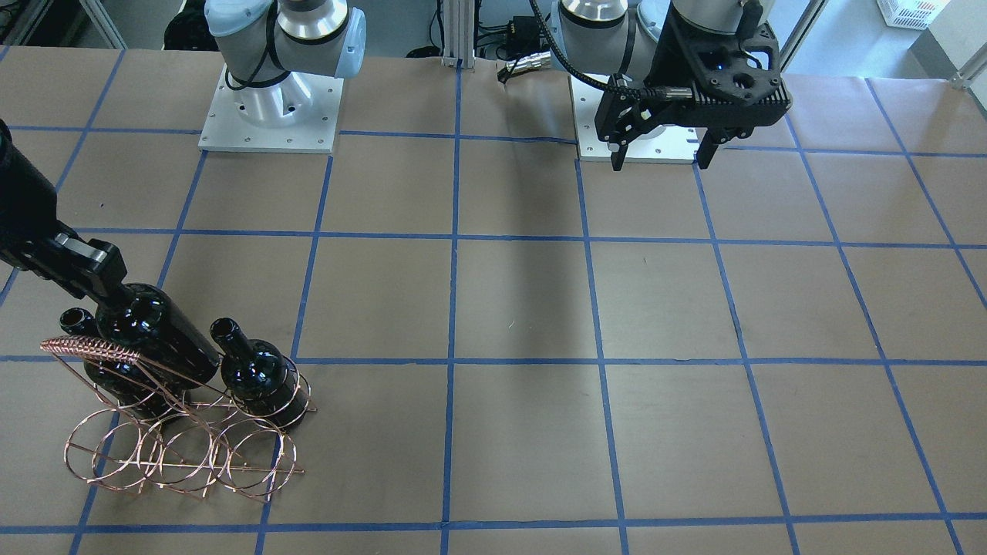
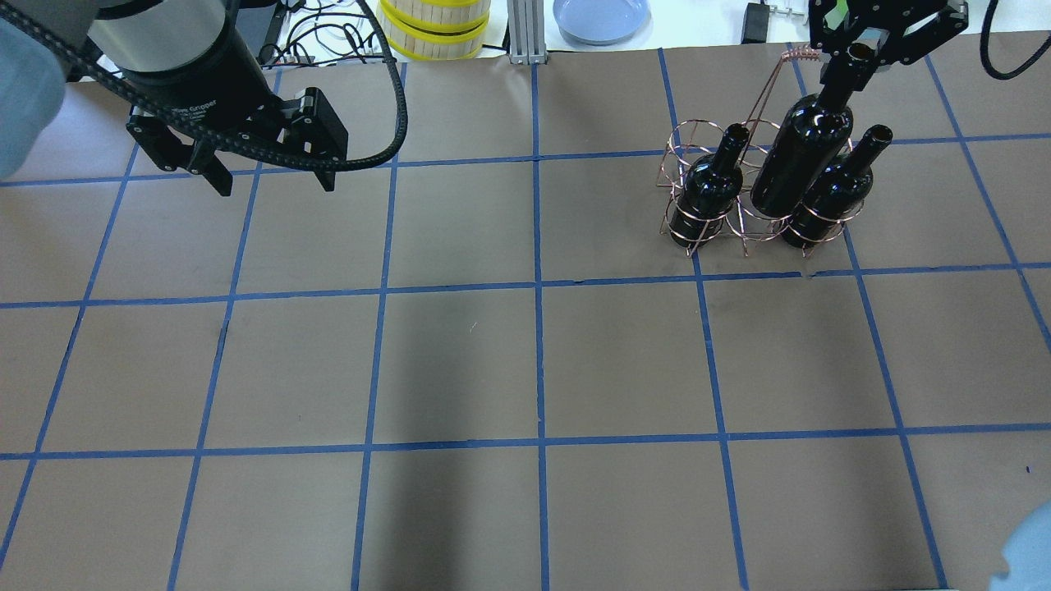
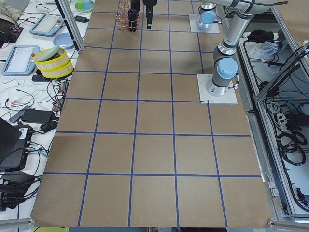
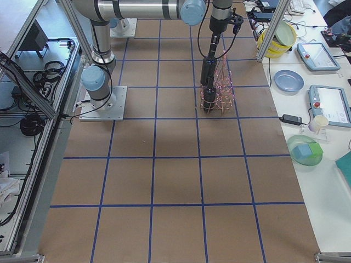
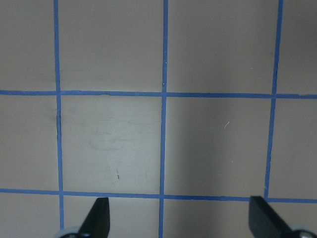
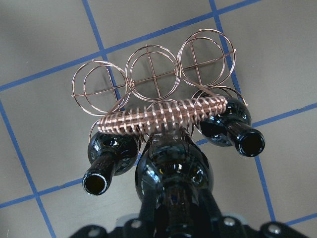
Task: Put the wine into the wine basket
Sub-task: 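Lower the bottle into the empty middle slot of the basket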
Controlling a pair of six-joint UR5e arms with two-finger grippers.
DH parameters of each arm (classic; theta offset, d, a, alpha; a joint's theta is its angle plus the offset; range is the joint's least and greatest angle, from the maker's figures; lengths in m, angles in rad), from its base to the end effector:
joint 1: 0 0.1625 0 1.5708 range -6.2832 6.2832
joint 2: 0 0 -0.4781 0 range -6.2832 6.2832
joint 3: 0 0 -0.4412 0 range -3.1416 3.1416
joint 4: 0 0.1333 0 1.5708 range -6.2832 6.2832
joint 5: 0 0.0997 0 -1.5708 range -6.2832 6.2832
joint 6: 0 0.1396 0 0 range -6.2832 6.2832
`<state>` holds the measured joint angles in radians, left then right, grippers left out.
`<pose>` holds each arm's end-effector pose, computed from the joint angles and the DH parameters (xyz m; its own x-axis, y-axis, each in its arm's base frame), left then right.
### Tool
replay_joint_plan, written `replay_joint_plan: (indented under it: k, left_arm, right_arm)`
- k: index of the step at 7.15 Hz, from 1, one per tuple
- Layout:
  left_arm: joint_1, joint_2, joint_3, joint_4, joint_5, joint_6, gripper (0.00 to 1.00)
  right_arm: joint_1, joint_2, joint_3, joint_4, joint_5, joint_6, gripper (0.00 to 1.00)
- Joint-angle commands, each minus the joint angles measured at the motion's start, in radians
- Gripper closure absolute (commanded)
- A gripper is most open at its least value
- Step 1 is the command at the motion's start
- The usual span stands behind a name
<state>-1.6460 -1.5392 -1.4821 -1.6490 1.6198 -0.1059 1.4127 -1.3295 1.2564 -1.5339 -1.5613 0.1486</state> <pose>-0.1658 -0.5174 0.5582 -0.9985 -0.0327 -0.0442 -0.0307 0.9984 -0.0470 0.0292 -0.6719 0.5231 -0.9534 0.3015 -0.0147 0.3018 0.9527 -0.0344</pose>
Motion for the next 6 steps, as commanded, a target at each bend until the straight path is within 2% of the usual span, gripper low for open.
replay_joint_plan:
  k: [1,6]
  left_arm:
    - [0.0,0.001,-0.001,-0.002,-0.001,0.0,0.0]
    - [0.0,0.002,-0.004,-0.002,-0.001,0.0,0.0]
  right_arm:
    - [-0.003,0.015,0.001,-0.024,-0.002,-0.012,1.0]
    - [-0.003,0.023,0.008,-0.057,0.004,-0.032,1.0]
